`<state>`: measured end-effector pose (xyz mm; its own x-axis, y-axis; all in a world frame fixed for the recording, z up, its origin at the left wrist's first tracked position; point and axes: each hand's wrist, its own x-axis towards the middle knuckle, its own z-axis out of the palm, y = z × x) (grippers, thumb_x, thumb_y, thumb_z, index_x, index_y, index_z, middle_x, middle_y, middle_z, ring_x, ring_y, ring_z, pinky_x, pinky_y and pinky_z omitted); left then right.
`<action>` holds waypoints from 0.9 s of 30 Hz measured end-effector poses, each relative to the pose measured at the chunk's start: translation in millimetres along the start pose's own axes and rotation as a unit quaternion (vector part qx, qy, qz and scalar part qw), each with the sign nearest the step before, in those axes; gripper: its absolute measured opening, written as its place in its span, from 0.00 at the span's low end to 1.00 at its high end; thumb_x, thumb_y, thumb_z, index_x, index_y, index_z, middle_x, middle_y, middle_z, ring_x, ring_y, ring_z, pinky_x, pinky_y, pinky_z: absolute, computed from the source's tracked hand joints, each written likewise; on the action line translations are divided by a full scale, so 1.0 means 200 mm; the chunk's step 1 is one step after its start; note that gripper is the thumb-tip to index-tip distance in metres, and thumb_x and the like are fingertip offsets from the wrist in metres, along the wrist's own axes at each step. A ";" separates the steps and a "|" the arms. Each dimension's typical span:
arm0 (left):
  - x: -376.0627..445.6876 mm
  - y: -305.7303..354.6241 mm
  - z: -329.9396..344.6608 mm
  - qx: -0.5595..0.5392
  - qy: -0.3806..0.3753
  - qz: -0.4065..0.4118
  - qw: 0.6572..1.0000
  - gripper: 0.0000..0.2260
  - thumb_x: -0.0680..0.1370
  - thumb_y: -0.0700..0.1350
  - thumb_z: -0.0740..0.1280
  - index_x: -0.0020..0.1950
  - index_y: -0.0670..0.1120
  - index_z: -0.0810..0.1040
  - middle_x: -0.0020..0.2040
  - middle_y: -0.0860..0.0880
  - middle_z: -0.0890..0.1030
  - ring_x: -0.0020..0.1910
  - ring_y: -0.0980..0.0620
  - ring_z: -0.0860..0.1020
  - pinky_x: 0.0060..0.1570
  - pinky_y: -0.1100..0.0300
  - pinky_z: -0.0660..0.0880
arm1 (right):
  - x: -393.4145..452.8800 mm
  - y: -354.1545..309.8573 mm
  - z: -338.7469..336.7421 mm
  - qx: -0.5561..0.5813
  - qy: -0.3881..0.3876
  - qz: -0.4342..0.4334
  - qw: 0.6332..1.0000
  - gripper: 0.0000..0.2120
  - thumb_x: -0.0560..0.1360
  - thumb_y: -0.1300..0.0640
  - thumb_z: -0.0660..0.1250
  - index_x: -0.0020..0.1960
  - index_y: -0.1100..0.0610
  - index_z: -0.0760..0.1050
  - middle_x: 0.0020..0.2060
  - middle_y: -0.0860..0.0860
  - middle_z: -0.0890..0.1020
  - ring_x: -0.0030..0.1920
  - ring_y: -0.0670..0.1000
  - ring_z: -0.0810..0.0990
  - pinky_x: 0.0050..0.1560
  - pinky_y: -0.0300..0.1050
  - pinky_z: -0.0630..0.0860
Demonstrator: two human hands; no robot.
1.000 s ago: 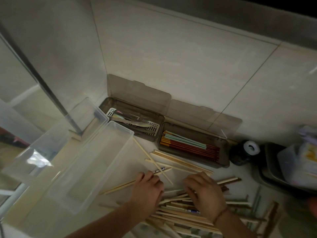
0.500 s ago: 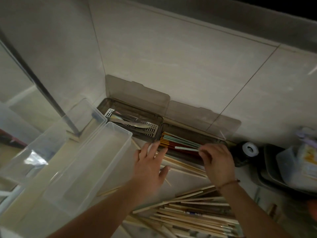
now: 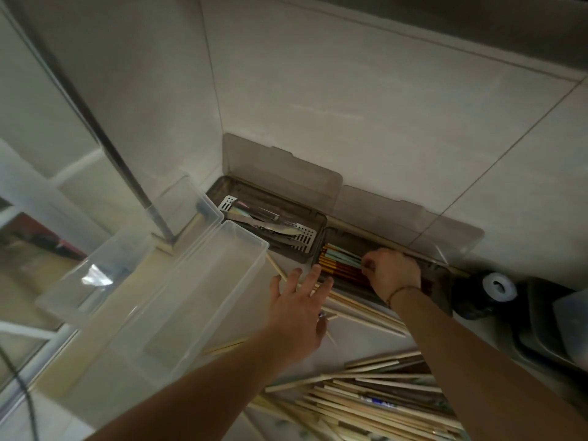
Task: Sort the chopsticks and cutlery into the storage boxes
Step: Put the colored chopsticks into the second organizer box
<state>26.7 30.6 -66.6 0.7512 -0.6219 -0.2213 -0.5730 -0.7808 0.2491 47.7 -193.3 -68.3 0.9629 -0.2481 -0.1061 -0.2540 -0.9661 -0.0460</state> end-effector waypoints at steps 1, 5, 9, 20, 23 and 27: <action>0.00 0.00 0.00 0.001 0.001 0.000 1.000 0.32 0.80 0.57 0.59 0.79 0.55 0.47 0.80 0.50 0.43 0.78 0.44 0.45 0.74 0.39 0.46 | 0.00 0.00 0.00 0.000 -0.004 -0.002 1.000 0.08 0.77 0.47 0.64 0.54 0.44 0.78 0.54 0.47 0.80 0.53 0.52 0.78 0.49 0.44 0.71; -0.01 0.03 0.00 0.003 0.002 -0.008 1.000 0.33 0.80 0.59 0.59 0.79 0.54 0.46 0.79 0.50 0.41 0.77 0.44 0.42 0.74 0.39 0.45 | -0.04 0.06 -0.03 0.028 0.023 -0.003 0.999 0.11 0.78 0.48 0.63 0.58 0.46 0.77 0.53 0.48 0.81 0.53 0.53 0.79 0.48 0.43 0.74; -0.06 0.04 0.08 -0.009 0.074 0.049 0.996 0.27 0.75 0.58 0.64 0.72 0.53 0.64 0.76 0.47 0.54 0.74 0.42 0.55 0.70 0.40 0.58 | -0.23 0.14 -0.04 0.125 0.149 -0.106 0.975 0.06 0.76 0.53 0.67 0.50 0.52 0.81 0.43 0.49 0.82 0.41 0.52 0.81 0.41 0.40 0.76; -0.24 0.00 0.37 -0.031 0.113 0.179 0.977 0.08 0.73 0.57 0.63 0.42 0.55 0.79 0.42 0.58 0.76 0.47 0.53 0.73 0.50 0.56 0.65 | -0.72 0.40 0.21 0.051 0.031 -0.145 0.988 0.14 0.58 0.58 0.81 0.38 0.46 0.79 0.39 0.43 0.82 0.35 0.47 0.80 0.28 0.37 0.75; -0.25 0.00 0.37 -0.028 0.118 0.193 0.974 0.07 0.72 0.57 0.64 0.41 0.56 0.78 0.41 0.59 0.76 0.47 0.54 0.73 0.50 0.55 0.64 | -0.74 0.43 0.23 0.031 0.012 -0.146 0.989 0.18 0.54 0.60 0.82 0.35 0.45 0.78 0.40 0.42 0.82 0.35 0.46 0.80 0.27 0.37 0.75; -0.26 -0.02 0.36 -0.027 0.115 0.204 0.972 0.05 0.72 0.55 0.64 0.41 0.56 0.78 0.39 0.59 0.76 0.45 0.55 0.73 0.49 0.57 0.63 | -0.76 0.45 0.22 0.017 -0.012 -0.138 0.990 0.21 0.49 0.62 0.83 0.33 0.45 0.77 0.39 0.42 0.81 0.33 0.46 0.79 0.23 0.36 0.73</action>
<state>-33.0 61.8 -123.6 0.5216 -0.8446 0.1208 -0.8254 -0.4636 0.3222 -125.4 -239.8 -99.5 0.9937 0.0274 -0.1090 0.0153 -0.9937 -0.1108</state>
